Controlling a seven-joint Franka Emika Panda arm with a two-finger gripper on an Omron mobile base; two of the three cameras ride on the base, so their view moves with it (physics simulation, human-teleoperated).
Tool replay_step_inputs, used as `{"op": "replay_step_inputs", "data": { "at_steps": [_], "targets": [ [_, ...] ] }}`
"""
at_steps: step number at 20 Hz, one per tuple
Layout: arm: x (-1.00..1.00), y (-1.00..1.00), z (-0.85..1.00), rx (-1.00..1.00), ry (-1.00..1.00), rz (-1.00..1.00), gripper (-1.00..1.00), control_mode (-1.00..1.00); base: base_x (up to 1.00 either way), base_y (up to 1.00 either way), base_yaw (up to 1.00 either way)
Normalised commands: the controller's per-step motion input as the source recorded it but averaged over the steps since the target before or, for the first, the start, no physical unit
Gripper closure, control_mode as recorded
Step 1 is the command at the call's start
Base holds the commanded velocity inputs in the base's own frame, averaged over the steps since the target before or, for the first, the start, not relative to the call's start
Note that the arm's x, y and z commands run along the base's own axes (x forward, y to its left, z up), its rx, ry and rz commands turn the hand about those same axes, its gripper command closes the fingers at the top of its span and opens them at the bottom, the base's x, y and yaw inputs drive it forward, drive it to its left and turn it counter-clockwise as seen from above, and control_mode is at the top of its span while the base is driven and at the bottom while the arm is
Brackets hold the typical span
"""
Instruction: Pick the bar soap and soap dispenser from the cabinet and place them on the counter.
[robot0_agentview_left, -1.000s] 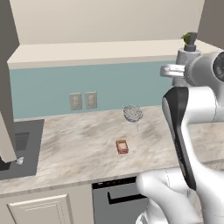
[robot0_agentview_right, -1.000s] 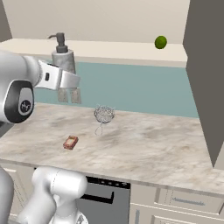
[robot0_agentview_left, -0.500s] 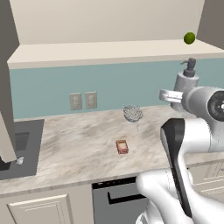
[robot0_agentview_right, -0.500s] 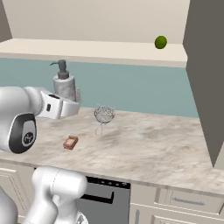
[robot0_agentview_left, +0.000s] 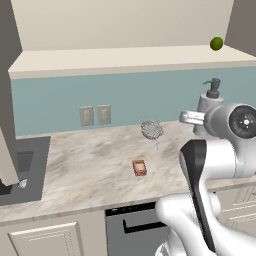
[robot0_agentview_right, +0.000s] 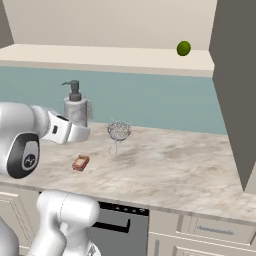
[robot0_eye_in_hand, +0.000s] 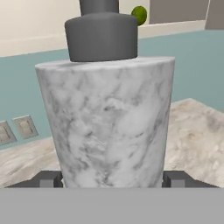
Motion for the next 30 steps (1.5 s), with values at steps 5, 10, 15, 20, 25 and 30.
{"op": "replay_step_inputs", "data": {
  "at_steps": [5, 10, 15, 20, 25, 30],
  "targets": [
    [0.01, 0.0, -0.62, 0.01, -0.06, -0.02, 1.0, -1.0, 0.0, 0.0, 0.0],
    [0.24, 0.0, -0.38, 0.01, -0.06, 0.0, 1.0, -1.0, 0.0, 0.0, 0.0],
    [0.43, -0.02, -0.35, 0.01, -0.05, 0.0, 1.0, -1.0, 0.0, 0.0, 0.0],
    [0.42, 0.07, -0.44, 0.0, -0.02, 0.05, 1.0, -1.0, 0.0, 0.0, 0.0],
    [0.36, 0.23, -0.52, -0.02, -0.06, 0.05, 1.0, -1.0, 0.0, 0.0, 0.0],
    [0.3, 0.31, -0.57, -0.05, -0.06, 0.03, 1.0, -1.0, 0.0, 0.0, 0.0]
  ]
}}
